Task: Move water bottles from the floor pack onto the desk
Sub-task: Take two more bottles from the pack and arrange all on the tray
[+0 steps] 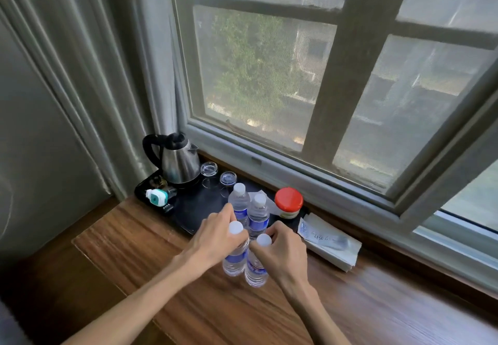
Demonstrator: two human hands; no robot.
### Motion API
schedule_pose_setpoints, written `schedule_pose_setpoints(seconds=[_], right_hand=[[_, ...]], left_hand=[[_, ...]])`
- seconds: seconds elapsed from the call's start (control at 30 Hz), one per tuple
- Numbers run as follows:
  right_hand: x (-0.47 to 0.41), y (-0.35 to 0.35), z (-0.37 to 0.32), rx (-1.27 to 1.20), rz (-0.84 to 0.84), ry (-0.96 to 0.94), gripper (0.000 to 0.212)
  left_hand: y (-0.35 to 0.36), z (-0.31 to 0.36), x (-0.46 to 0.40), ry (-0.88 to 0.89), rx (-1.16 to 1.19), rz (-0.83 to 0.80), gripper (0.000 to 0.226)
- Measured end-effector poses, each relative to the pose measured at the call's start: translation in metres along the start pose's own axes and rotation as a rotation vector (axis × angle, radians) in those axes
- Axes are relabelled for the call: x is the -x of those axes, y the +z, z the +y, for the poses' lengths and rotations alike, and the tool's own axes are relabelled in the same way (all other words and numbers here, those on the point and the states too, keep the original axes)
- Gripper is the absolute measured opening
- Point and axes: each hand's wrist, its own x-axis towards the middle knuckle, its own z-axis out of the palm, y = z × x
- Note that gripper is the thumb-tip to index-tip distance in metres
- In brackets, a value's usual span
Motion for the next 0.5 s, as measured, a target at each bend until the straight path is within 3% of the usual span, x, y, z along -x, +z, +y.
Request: schedule_pose_setpoints(seconds=[0.5], right_hand=[[-0.044, 0.058, -0.044, 0.087, 0.196, 0.227, 0.028]], left_hand=[[-0.018, -0.047, -0.094, 0.168, 0.002, -0.209, 0.030]])
